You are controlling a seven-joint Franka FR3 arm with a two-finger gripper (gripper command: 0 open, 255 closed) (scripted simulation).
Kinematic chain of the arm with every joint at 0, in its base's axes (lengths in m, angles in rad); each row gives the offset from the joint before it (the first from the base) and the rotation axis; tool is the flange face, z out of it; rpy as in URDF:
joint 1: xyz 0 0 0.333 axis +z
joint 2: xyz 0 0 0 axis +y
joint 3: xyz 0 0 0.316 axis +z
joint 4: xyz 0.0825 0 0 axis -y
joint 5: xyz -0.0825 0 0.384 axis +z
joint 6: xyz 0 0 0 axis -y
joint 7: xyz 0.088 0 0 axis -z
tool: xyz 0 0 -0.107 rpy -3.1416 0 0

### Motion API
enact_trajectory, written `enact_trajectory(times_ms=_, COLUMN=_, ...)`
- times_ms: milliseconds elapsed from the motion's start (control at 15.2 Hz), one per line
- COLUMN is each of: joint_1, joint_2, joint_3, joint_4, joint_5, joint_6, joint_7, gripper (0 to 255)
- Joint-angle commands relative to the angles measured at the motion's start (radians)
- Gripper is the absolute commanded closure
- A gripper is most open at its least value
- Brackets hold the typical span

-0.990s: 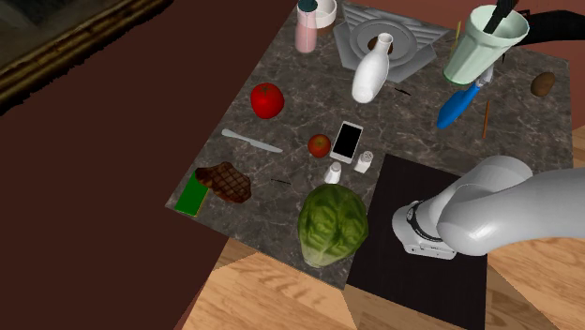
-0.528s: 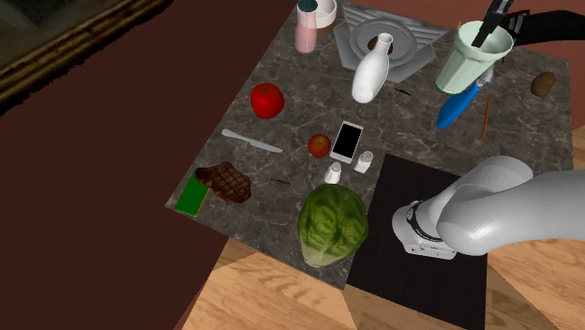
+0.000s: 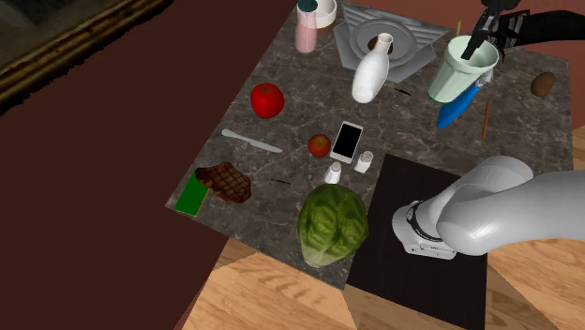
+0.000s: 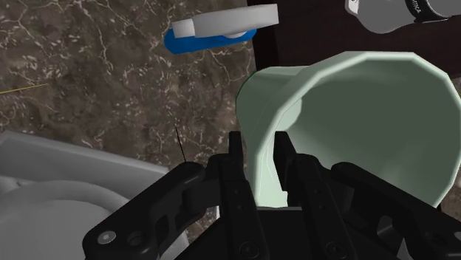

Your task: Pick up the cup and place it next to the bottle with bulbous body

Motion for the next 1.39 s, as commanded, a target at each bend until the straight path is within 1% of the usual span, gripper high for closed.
enact_trajectory(times_ms=0, joint_1=-0.002, joint_2=-0.003, joint_3=-0.004, joint_4=-0.03, joint_5=-0.004, joint_6=0.028, joint_7=0.002, gripper=255)
enact_trajectory(times_ms=660, joint_1=-0.003, joint_2=0.021, joint_3=-0.038, joint_4=-0.145, joint_5=-0.008, joint_6=0.165, joint_7=-0.004, gripper=255)
enact_trajectory(times_ms=1320, joint_1=0.006, joint_2=0.076, joint_3=-0.084, joint_4=-0.24, joint_5=0.005, joint_6=0.308, joint_7=-0.024, gripper=255)
